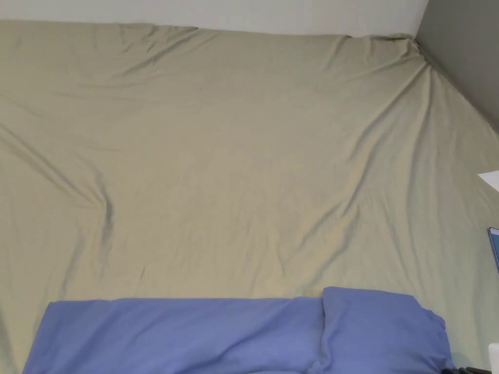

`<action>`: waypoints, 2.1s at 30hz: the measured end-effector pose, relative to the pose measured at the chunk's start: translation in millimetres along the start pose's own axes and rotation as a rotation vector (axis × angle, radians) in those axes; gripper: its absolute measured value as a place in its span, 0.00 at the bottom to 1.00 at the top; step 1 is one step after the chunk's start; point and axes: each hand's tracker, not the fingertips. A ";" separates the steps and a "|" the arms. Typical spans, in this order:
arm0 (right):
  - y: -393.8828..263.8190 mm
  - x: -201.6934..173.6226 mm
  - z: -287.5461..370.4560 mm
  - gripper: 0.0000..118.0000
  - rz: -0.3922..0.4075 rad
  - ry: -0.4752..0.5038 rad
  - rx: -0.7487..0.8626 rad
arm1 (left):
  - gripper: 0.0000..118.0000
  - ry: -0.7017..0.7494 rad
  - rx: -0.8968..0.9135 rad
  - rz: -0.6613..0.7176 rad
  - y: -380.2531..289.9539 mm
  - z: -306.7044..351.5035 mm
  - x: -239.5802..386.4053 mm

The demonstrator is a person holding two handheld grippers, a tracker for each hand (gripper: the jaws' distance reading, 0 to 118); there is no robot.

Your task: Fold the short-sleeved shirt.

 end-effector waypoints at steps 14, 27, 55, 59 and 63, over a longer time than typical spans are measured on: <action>85.9 -128.3 173.1 0.95 0.035 -0.110 0.943 | 0.96 0.056 0.759 -0.302 112.5 122.7 148.8; 75.1 -206.1 174.6 0.00 0.086 -0.251 1.059 | 0.00 0.168 0.837 -0.432 79.9 108.9 221.9; 61.9 -209.0 143.4 0.00 0.127 -0.127 0.893 | 0.71 -0.211 -0.196 0.434 63.2 -43.6 -67.8; 61.7 -208.3 141.7 0.00 0.124 -0.120 0.883 | 0.24 -0.229 -0.212 0.412 63.6 -55.0 -54.8; 60.5 -207.7 140.5 0.00 0.127 -0.119 0.872 | 0.08 -0.212 -0.236 0.347 65.1 -58.1 -39.9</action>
